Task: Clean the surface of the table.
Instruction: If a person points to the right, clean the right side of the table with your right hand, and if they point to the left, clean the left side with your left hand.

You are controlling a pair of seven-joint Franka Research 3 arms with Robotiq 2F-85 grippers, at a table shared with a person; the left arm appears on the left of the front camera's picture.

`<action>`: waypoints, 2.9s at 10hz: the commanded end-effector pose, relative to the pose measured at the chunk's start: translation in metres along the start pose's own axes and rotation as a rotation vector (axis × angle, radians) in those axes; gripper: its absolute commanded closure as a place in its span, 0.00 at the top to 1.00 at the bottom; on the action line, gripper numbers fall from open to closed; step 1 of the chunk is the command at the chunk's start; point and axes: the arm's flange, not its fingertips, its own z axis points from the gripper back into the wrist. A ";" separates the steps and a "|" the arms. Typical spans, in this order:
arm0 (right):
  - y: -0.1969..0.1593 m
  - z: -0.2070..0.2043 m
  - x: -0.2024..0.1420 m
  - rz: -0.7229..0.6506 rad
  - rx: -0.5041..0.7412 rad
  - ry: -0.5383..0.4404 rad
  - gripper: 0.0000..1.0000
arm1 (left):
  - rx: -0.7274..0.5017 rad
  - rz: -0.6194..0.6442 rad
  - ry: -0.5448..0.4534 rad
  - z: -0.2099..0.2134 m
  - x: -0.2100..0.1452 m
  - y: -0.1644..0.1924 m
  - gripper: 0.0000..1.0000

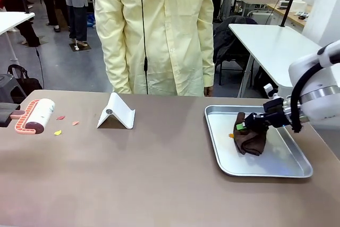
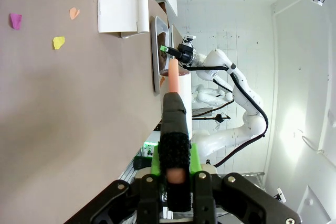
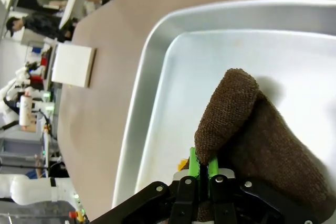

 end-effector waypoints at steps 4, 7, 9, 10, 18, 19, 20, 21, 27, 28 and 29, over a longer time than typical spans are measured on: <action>0.028 -0.043 -0.033 0.059 0.077 0.259 0.06 | -0.022 -0.015 -0.003 0.001 -0.002 -0.005 0.00; 0.028 -0.045 -0.046 0.113 0.042 0.374 0.06 | -0.022 -0.015 -0.003 0.001 -0.002 -0.005 0.00; 0.025 -0.032 -0.047 0.148 0.002 0.456 0.06 | -0.022 -0.015 -0.003 0.001 -0.002 -0.005 0.00; 0.020 -0.023 -0.046 0.144 -0.028 0.443 0.06 | -0.022 -0.015 -0.003 0.001 -0.002 -0.005 0.00; -0.029 0.075 -0.035 -0.036 0.002 0.076 0.06 | -0.022 -0.015 -0.003 0.001 -0.002 -0.005 0.00; -0.031 0.095 -0.037 -0.070 0.084 0.004 0.06 | -0.022 -0.015 -0.003 0.001 -0.002 -0.005 0.00; -0.031 0.118 -0.041 -0.115 0.211 -0.057 0.06 | -0.022 -0.015 -0.003 0.001 -0.002 -0.005 0.00; -0.029 0.137 -0.046 -0.132 0.305 -0.102 0.06 | -0.022 -0.015 -0.003 0.001 -0.002 -0.005 0.00; -0.001 0.237 -0.107 -0.323 0.687 -0.125 0.06 | -0.022 -0.015 -0.003 0.001 -0.002 -0.005 0.00; 0.007 0.250 -0.124 -0.366 0.691 -0.121 0.06 | -0.022 -0.015 -0.003 0.001 -0.002 -0.005 0.00; 0.013 0.255 -0.137 -0.383 0.669 -0.112 0.06 | -0.022 -0.015 -0.003 0.001 -0.002 -0.005 0.00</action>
